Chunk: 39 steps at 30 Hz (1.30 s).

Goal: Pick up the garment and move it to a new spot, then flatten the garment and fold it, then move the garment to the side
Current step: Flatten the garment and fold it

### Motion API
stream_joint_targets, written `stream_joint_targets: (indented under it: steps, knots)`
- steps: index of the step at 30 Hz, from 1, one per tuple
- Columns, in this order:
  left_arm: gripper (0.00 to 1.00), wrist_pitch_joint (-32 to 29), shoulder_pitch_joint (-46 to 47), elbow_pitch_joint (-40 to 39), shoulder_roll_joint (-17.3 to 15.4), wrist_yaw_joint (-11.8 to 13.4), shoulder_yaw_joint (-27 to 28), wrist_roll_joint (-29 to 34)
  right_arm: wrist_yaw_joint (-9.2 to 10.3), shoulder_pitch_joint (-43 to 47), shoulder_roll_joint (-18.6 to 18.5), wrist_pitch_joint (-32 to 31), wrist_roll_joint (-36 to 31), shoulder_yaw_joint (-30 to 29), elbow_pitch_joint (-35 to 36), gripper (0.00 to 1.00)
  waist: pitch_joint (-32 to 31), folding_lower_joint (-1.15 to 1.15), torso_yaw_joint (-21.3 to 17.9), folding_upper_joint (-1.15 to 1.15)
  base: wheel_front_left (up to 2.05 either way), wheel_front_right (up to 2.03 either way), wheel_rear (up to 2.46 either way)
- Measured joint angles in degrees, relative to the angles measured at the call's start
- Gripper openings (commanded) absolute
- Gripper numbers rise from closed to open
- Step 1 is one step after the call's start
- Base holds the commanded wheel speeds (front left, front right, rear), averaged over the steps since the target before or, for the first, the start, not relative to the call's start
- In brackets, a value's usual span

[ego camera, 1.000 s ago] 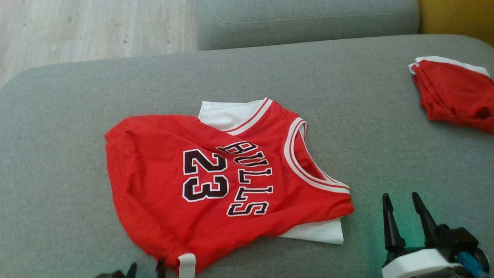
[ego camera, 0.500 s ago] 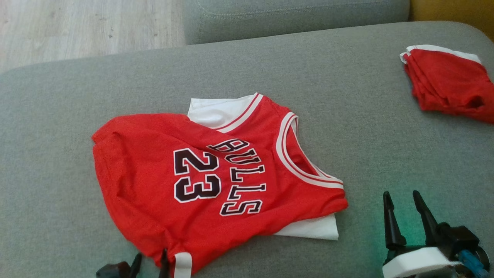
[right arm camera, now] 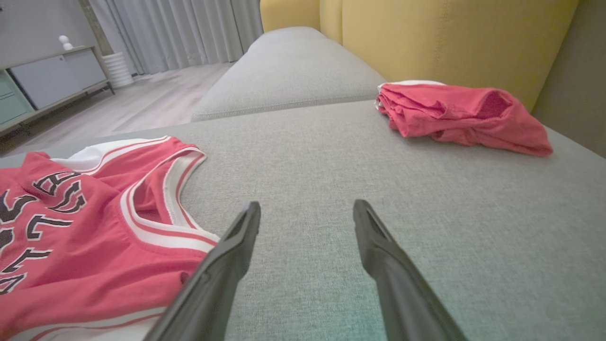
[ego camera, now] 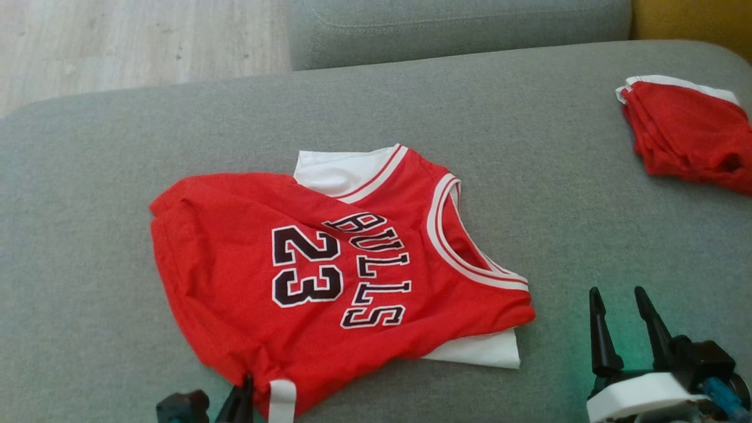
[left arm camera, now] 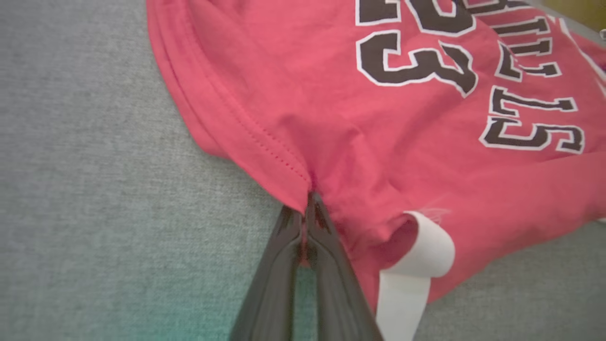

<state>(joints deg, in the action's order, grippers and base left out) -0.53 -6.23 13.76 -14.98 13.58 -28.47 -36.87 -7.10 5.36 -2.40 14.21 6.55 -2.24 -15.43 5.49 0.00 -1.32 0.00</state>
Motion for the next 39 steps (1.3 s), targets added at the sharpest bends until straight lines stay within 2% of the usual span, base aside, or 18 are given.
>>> stream_joint_targets:
  steps: [3,10,12,16,17,18,21,22,23,24,29,33,36,39]
  knots:
    - [0.00,-2.08,-2.09,-4.97,-1.66,0.05,0.78,-1.74,0.00,0.22,0.01,0.00,0.00,-0.12,-0.11,1.00,-0.81,0.00,1.41,0.00,0.00,0.00,0.00]
    - [0.00,-7.55,-8.71,-15.95,-10.04,1.09,4.66,-4.48,0.00,0.32,0.01,0.00,0.00,-0.10,-0.13,1.00,-2.07,0.00,4.39,0.00,0.00,0.00,0.00]
    - [0.00,-8.61,-9.65,-17.96,-11.10,1.32,5.65,-5.57,0.00,0.41,0.01,0.00,-0.07,0.00,-0.25,1.00,-2.50,0.00,4.95,0.00,0.00,0.00,0.00]
    - [0.00,-9.51,-11.16,-18.48,-11.15,1.33,6.76,-8.62,0.00,0.86,0.01,0.00,-0.07,0.18,-0.43,1.00,-3.09,-0.01,5.47,0.00,0.00,0.00,0.00]
    - [0.16,-9.56,-11.56,-17.92,-11.06,1.29,6.88,-9.29,0.00,0.96,0.01,0.00,-0.07,0.32,-0.49,1.00,-3.15,-0.01,5.47,0.00,0.00,0.00,0.00]
    - [0.21,-9.57,-11.98,-17.03,-11.09,1.11,6.89,-9.55,0.00,1.04,0.01,0.00,-0.07,0.47,-0.52,1.00,-3.16,-0.01,5.41,0.00,0.00,0.00,0.00]
    - [0.53,-9.45,-12.48,-14.68,-11.00,1.12,7.27,-9.75,0.00,1.10,0.01,0.00,-0.07,0.79,-0.69,1.00,-3.16,0.00,5.21,0.00,0.00,0.00,0.00]
    - [0.66,-9.37,-12.84,-13.39,-11.16,1.27,7.30,-9.43,0.00,1.10,0.01,0.00,-0.03,0.85,-0.78,1.00,-3.14,0.00,5.06,0.00,0.00,0.00,0.00]
    - [0.89,-8.86,-13.12,-12.34,-11.26,1.82,7.49,-8.99,0.00,1.10,0.01,0.00,0.00,0.87,-0.78,1.00,-3.06,0.00,4.95,0.00,0.00,0.00,0.00]
    - [1.00,-8.28,-13.26,-11.49,-11.23,2.59,7.83,-8.73,0.00,1.16,0.01,0.00,0.00,0.80,-0.78,1.00,-2.93,-0.01,4.85,0.00,0.00,0.00,0.00]
    - [1.00,-6.77,-12.95,-10.23,-12.83,5.89,8.23,-4.55,0.00,1.18,0.01,0.00,0.00,0.59,-0.77,1.00,-2.27,0.00,4.50,0.00,0.00,0.00,0.00]
    - [1.00,-5.55,-12.34,-12.93,-14.26,8.25,8.26,-1.10,0.00,1.15,0.01,0.00,-0.08,0.51,-0.76,1.00,-1.89,0.00,4.02,0.00,0.00,0.00,0.00]
    - [1.00,-4.94,-9.49,-16.81,-14.10,8.33,7.03,0.82,0.00,1.10,0.01,0.00,-0.09,0.54,-0.71,1.00,-1.68,0.00,3.45,0.00,0.00,0.00,0.00]
    - [1.00,-5.83,-4.92,-19.59,-13.00,6.90,3.15,2.90,0.00,1.04,0.01,0.00,-0.33,0.60,-0.71,1.00,-1.49,0.00,2.63,0.00,0.00,0.00,0.00]
